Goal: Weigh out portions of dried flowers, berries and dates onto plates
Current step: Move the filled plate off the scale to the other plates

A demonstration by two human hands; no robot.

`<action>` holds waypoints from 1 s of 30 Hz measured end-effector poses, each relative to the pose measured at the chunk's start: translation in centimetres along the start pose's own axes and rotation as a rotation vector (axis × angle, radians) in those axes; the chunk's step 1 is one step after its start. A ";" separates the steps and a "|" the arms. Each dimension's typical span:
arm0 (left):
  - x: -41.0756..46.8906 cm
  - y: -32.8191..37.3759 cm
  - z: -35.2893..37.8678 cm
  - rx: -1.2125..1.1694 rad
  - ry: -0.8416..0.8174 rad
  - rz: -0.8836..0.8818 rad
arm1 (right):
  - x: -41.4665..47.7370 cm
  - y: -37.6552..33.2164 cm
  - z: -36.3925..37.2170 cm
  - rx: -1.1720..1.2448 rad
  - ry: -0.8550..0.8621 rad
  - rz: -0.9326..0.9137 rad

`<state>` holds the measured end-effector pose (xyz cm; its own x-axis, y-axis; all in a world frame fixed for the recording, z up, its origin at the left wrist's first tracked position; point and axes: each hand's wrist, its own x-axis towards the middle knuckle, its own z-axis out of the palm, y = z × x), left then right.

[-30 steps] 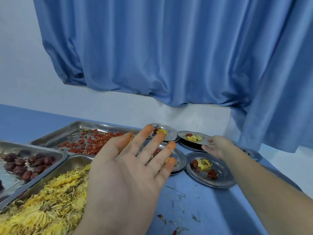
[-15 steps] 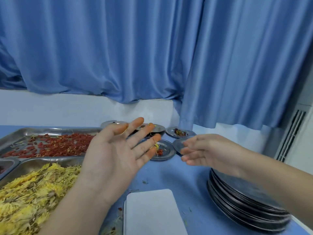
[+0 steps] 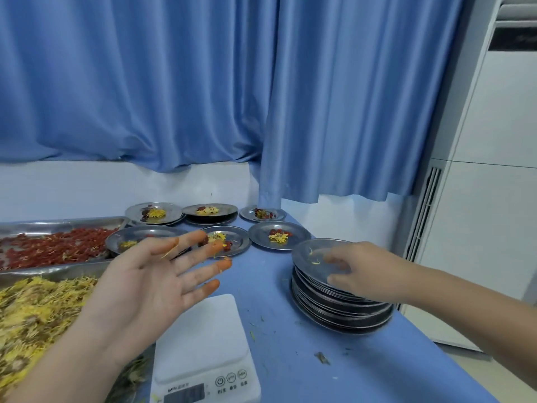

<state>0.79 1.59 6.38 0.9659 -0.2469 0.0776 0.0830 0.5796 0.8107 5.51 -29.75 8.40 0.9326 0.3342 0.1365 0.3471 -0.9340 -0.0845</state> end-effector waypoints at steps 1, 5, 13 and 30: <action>-0.3 -0.2 -0.4 -0.005 0.020 -0.004 | -0.2 0.1 0.4 -0.010 -0.007 0.005; -1.4 -0.7 -2.9 -0.079 0.119 0.032 | -0.7 0.4 2.1 -0.105 -0.011 0.017; -2.7 -1.5 -6.7 -0.170 0.239 0.112 | -1.0 0.7 3.2 -0.241 0.109 0.044; -3.7 -2.7 -7.6 -0.174 0.228 0.132 | -2.1 1.1 2.0 -0.147 0.237 0.114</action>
<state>-1.17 6.82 -0.54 0.9996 0.0089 0.0276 -0.0255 0.7238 0.6895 4.18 -31.24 6.05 0.9097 0.2035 0.3620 0.2070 -0.9779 0.0294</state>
